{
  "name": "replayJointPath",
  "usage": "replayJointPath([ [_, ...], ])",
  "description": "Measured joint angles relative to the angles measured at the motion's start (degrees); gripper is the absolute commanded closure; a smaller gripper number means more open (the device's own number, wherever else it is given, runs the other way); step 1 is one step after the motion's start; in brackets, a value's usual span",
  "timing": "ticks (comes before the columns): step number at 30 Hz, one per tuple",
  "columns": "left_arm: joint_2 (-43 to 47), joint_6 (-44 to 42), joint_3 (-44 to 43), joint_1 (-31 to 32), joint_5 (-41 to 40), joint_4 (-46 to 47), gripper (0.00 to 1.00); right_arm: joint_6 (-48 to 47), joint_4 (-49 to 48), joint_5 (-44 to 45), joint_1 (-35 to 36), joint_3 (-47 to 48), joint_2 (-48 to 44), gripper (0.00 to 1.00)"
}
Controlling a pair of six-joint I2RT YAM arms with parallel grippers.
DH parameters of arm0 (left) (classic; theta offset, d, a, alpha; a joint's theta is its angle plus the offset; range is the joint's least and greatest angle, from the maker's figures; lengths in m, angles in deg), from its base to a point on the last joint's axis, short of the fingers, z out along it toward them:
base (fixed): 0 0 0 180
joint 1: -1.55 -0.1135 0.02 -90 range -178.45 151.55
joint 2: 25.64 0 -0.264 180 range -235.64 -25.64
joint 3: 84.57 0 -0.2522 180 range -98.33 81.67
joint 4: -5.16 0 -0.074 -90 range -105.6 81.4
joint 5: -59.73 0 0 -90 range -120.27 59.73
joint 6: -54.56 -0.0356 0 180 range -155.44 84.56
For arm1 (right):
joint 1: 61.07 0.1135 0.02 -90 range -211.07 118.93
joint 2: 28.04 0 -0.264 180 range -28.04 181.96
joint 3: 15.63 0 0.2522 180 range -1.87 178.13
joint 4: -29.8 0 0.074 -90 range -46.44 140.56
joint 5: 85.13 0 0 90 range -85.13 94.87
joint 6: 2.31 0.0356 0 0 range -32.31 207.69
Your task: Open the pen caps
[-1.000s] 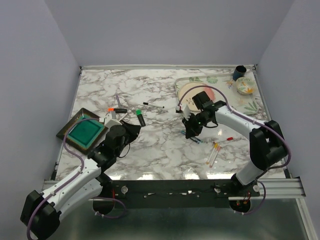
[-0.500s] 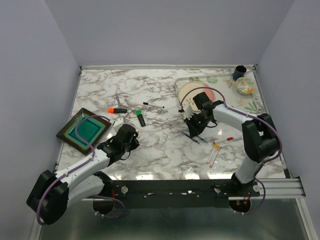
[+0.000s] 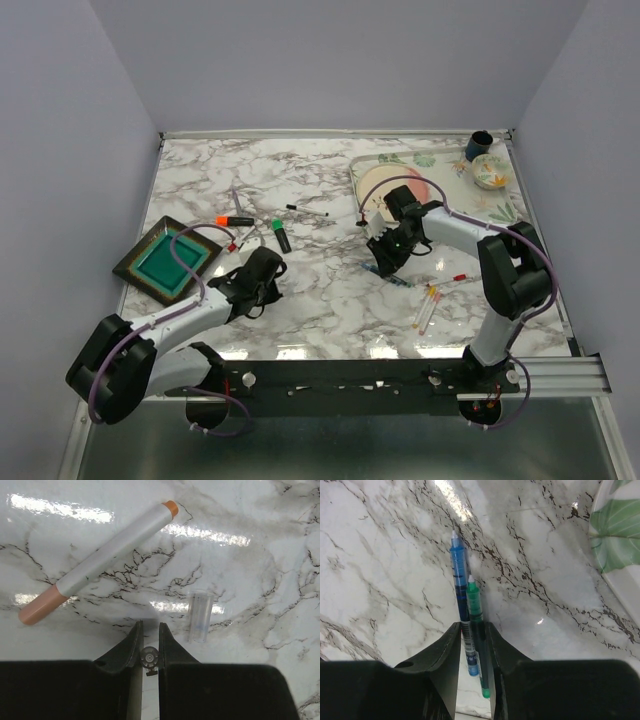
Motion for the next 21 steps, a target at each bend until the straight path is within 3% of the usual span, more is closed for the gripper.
replayJointPath([
  [10, -2.3, -1.2, -1.3, 1.0, 0.2, -0.1, 0.67, 0.0, 0.1, 0.2, 0.0, 0.2, 0.0, 0.55],
  [21, -2.0, -1.9, -2.6, 1.6, 0.2, -2.1, 0.45, -1.2, 0.4, 0.2, 0.0, 0.3, -1.1, 0.53],
])
